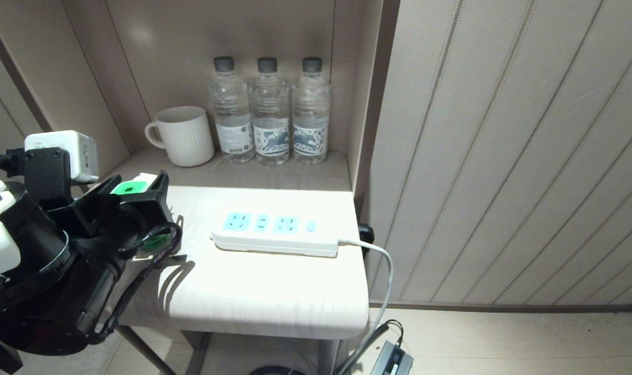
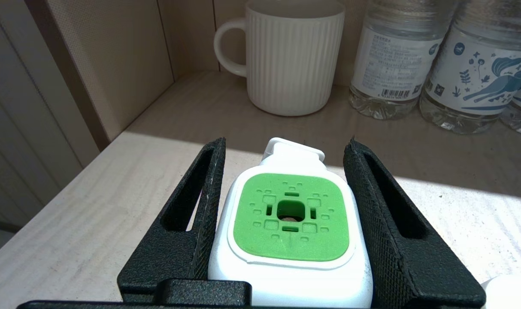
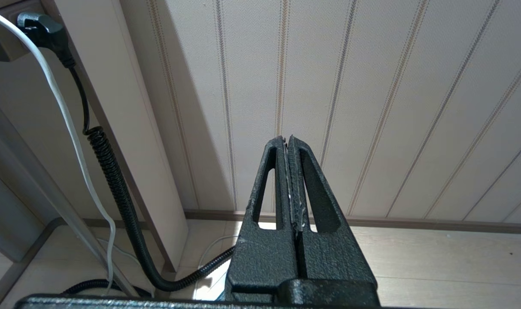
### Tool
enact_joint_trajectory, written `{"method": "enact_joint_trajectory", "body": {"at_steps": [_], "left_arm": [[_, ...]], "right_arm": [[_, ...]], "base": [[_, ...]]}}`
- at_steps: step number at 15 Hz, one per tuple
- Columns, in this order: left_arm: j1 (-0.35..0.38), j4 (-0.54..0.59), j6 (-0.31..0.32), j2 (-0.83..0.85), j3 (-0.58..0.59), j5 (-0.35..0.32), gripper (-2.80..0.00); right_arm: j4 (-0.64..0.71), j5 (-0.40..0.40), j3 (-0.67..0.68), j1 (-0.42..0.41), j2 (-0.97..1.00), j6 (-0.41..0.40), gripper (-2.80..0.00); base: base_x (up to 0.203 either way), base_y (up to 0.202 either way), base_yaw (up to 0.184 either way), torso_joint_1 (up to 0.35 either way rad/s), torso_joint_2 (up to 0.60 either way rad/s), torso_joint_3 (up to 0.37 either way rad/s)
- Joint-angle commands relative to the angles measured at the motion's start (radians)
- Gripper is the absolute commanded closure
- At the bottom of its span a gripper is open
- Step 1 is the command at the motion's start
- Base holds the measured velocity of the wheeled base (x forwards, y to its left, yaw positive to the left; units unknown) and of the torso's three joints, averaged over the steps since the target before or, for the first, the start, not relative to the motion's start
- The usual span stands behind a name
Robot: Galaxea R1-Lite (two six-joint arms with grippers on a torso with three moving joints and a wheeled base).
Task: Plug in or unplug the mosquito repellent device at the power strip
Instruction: Pick up the mosquito repellent liquid
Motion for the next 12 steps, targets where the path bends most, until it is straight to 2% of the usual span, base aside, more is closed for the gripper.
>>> {"method": "enact_joint_trajectory", "body": {"at_steps": [1,12], "left_arm": [[0.000,-0.007,-0.001,0.008,-0.001,0.004,0.00],[0.000,-0.009,-0.009,0.061,0.019,0.000,0.00]], "right_arm": [[-0.001,0.001,0.000,0.000,0.000,0.000,0.00],[-0.001,0.000,0.000,0.000,0.000,0.000,0.00]], "base": [[0.000,0.000,0.000,0.000,0.00,0.000],[0.000,0.000,0.000,0.000,0.00,0.000]]}}
